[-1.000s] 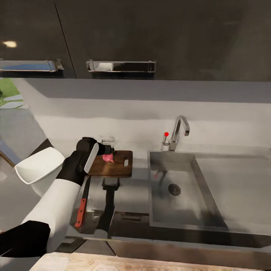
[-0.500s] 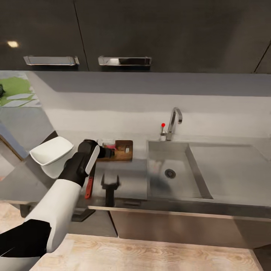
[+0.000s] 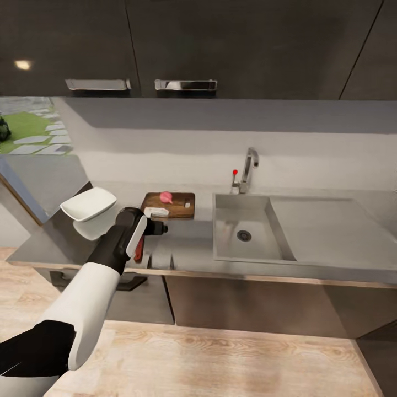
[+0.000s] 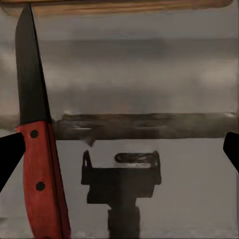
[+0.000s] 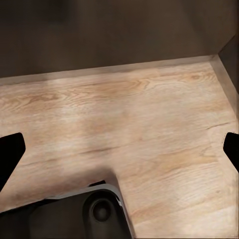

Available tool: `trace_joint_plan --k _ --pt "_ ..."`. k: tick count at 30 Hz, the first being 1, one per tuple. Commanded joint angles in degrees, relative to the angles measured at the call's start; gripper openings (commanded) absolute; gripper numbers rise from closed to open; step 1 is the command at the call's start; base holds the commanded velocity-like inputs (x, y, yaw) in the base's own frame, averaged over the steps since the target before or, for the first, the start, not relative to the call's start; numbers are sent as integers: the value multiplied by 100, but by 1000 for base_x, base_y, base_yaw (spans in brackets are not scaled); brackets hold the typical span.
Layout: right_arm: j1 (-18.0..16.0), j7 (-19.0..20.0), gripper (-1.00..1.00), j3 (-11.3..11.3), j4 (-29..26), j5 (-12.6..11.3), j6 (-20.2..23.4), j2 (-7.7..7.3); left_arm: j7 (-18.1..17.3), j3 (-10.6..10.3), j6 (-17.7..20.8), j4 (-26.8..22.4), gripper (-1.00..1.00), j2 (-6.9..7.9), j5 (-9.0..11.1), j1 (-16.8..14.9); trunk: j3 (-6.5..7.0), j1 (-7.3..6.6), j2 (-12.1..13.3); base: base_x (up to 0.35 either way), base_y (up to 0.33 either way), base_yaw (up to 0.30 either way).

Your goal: In the kitchen, take the Vidalia onion out of the sink, dice it on the chopping board with the paring knife, put the diced onion into the bowl on the countertop, then place both the paring knife and the chopping board into the sink.

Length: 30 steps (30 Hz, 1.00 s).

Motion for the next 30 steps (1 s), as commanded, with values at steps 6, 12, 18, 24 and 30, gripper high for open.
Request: trace_joint_plan --k 6,12,18,24,30 --pt "2 -15 100 -33 -9 47 1 7 57 -12 20 -13 100 2 55 -5 -10 0 -12 -332 0 0" --pt "2 -14 100 -36 -9 47 1 7 57 -12 30 -454 100 7 55 0 -10 0 -12 -330 0 0" --pt "2 -15 100 -36 -9 47 1 7 57 -12 39 -947 100 10 61 3 -10 0 -12 -241 0 0" --pt "2 -16 100 -36 -9 47 1 7 57 -12 41 -1197 100 28 62 20 -10 0 -12 -172 0 0" --pt "2 -15 100 -36 -9 47 1 7 51 -12 52 -2058 100 304 95 102 -10 0 -12 -147 0 0"
